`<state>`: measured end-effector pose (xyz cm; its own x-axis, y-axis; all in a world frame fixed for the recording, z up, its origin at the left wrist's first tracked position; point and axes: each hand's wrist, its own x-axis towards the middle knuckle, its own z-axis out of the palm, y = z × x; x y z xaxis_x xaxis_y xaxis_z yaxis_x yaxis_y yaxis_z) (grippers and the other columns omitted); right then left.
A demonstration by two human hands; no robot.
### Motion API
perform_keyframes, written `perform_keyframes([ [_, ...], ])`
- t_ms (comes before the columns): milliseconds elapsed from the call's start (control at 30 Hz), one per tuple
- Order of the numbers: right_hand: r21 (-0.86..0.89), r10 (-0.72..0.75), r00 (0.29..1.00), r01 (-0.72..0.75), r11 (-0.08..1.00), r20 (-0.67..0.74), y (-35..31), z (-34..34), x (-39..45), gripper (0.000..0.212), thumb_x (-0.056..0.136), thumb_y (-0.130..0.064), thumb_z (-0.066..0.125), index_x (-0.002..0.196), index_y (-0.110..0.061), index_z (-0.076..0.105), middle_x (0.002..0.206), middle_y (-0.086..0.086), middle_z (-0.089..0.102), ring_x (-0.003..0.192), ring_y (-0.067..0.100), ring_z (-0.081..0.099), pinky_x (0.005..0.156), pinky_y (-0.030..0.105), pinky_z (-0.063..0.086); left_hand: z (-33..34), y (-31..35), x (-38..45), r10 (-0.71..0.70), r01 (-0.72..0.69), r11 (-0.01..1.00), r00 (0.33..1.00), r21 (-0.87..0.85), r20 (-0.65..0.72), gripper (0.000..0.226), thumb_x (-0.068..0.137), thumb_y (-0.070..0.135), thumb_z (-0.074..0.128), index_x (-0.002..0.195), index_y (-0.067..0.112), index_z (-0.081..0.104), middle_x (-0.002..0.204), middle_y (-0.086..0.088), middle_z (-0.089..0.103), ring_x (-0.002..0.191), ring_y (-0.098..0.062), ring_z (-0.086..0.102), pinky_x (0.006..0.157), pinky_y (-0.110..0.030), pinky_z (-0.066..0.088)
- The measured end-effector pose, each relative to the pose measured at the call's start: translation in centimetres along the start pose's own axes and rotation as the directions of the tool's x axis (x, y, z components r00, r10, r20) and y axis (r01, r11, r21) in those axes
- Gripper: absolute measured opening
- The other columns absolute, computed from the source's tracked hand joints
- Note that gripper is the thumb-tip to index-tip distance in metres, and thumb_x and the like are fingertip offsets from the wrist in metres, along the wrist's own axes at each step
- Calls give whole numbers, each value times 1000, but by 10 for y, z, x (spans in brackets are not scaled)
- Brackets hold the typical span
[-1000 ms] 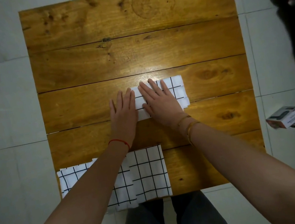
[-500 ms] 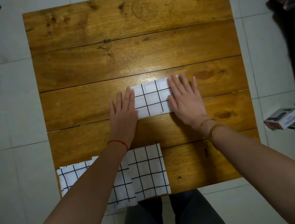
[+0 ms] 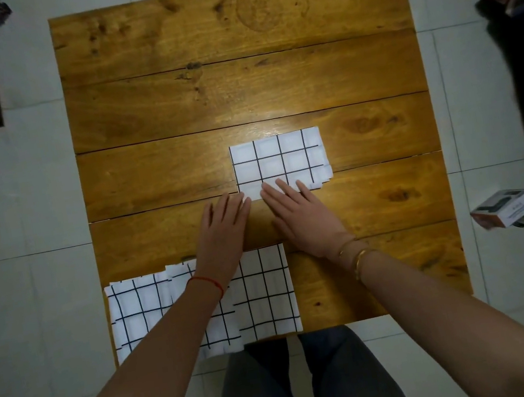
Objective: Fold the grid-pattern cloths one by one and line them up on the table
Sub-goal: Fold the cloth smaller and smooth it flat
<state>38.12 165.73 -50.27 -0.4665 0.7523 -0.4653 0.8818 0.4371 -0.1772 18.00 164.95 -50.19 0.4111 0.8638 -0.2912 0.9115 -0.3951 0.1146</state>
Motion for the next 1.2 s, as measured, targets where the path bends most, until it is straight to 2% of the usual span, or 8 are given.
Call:
perform_keyframes([
  [233, 132, 154, 987, -147, 980, -48, 46, 10, -46, 55, 103, -39, 13, 155, -20, 7, 162, -6, 3, 150, 17, -3, 123, 41, 5, -3, -1, 2, -26, 26, 999, 1000, -26, -11, 59, 84, 0, 54, 141, 14, 46, 144, -6, 45, 137, -30, 36, 113, -52, 29],
  [333, 160, 214, 968, -193, 968, -129, 54, 9, -56, 54, 103, -37, 16, 151, -16, 27, 159, -2, 22, 149, 19, 13, 122, 39, 6, -2, 1, 4, -29, 28, 999, 999, -39, -36, 56, 83, 0, 57, 137, 13, 50, 141, -7, 49, 135, -30, 39, 110, -51, 33],
  [400, 218, 269, 930, -216, 952, -251, 54, 1, -52, 48, 102, -32, 26, 137, -11, 51, 144, 4, 49, 136, 23, 38, 115, 35, 22, -2, 5, 6, -63, 51, 993, 992, -104, -110, 48, 83, 0, 58, 129, 11, 57, 133, -9, 55, 128, -30, 46, 104, -49, 40],
  [500, 298, 336, 849, -225, 928, -407, 52, -21, -31, 28, 100, -23, 38, 108, -12, 63, 108, 5, 63, 100, 21, 52, 86, 27, 31, -8, 14, 12, -275, 207, 930, 940, -305, -200, 27, 85, 7, 58, 111, 11, 61, 111, -7, 59, 104, -25, 54, 86, -39, 48],
  [600, 302, 369, 800, -247, 921, -472, 55, -42, 5, 16, 97, -16, 47, 102, -9, 61, 99, 8, 59, 91, 23, 50, 79, 31, 34, -14, 23, 25, -578, 447, 739, 805, -504, -134, 21, 83, 25, 66, 98, 11, 58, 97, -6, 56, 88, -21, 52, 72, -33, 45],
  [667, 321, 405, 796, -279, 905, -450, 60, -54, 33, 17, 95, -16, 49, 104, -8, 61, 102, 11, 59, 94, 26, 50, 80, 34, 37, -17, 28, 33, -681, 538, 620, 730, -571, -51, 29, 81, 32, 71, 94, 9, 58, 96, -8, 57, 86, -23, 52, 69, -30, 40],
  [833, 330, 421, 854, -320, 888, -306, 68, -68, 77, 21, 90, -15, 52, 109, -11, 59, 114, 11, 58, 107, 29, 49, 91, 38, 39, -20, 38, 49, -769, 657, 472, 633, -588, 89, 34, 82, 37, 70, 97, 8, 60, 101, -9, 59, 90, -22, 54, 73, -31, 44],
  [1200, 154, 379, 894, -350, 924, -241, 65, -62, 89, 32, 84, -3, 58, 116, -8, 53, 119, 14, 54, 111, 30, 46, 92, 36, 35, -21, 38, 61, -744, 652, 412, 644, -637, 178, 16, 88, 27, 66, 90, 13, 59, 88, 3, 53, 84, -13, 51, 75, -27, 46],
])
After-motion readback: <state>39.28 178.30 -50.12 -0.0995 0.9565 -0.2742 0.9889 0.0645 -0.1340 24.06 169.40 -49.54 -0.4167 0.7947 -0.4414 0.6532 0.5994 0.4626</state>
